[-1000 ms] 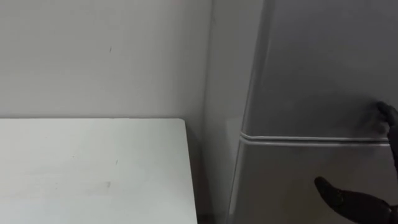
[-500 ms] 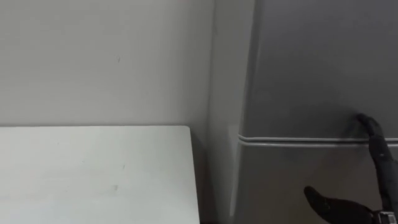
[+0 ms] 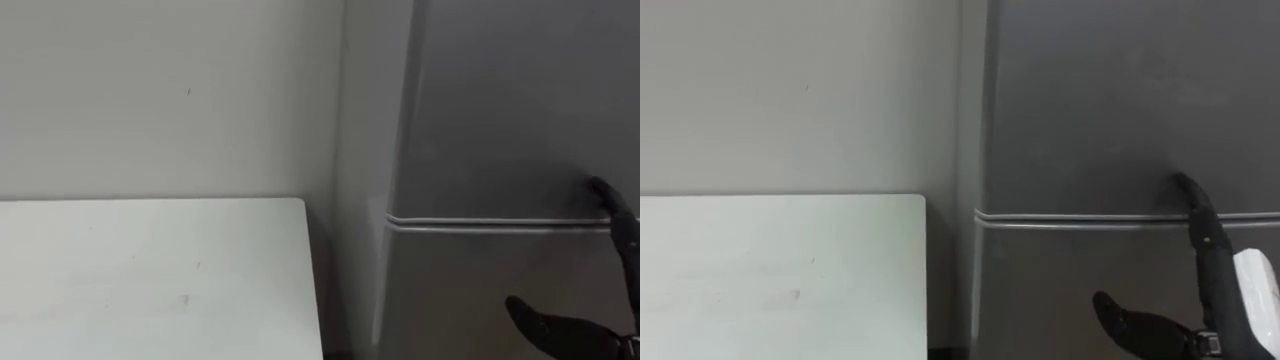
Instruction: Put the bottle in the upper fridge
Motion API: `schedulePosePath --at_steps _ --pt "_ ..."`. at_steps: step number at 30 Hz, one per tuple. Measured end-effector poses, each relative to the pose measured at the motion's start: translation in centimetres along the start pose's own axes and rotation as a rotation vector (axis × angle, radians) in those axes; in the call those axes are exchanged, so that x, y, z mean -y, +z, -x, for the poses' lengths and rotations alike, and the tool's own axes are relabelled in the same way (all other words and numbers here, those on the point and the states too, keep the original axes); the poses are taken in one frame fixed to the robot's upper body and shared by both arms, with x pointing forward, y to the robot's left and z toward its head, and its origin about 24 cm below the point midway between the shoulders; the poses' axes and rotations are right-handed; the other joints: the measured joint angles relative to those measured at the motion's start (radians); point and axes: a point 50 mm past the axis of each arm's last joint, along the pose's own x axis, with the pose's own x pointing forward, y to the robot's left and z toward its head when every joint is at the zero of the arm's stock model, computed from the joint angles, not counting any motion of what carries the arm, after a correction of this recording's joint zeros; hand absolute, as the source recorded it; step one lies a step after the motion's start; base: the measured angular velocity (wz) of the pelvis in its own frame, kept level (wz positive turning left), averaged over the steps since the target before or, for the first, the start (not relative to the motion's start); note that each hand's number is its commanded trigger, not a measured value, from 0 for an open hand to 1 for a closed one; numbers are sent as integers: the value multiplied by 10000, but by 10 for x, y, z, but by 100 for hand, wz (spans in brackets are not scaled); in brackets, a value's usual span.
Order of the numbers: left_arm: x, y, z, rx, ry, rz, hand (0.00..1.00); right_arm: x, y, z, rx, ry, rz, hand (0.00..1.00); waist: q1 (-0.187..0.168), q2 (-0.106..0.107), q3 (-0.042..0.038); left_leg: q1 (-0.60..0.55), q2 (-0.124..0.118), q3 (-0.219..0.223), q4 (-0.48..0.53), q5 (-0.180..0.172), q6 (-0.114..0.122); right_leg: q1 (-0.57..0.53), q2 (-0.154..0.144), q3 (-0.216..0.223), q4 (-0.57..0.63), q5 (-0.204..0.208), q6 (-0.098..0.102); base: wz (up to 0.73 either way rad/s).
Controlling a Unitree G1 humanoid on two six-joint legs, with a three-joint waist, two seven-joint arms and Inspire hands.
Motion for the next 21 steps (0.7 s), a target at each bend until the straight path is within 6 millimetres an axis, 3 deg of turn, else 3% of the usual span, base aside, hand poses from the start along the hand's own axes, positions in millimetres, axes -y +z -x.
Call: schedulePosePath --at_steps 7,14,21 --pt "-11 -1 2 198 498 664 0 40 -7 -19 -378 -2003 -742 0 -173 -86 13 9 -6 -95 -103 7 37 -30 -137 -135 6 -80 66 7" --pt "-18 1 3 344 968 1045 0 65 -21 -16 -1214 -3830 -1661 0 -349 -61 87 95 -10 38 -186 4 33 -60 -105 -8 0 -140 78 -5" --pt "-22 7 4 735 1165 1166 0 88 -58 3 -3075 -5572 -1776 0 -636 -98 71 130 -119 32 -347 4 34 -58 -84 3 -16 -217 118 0"
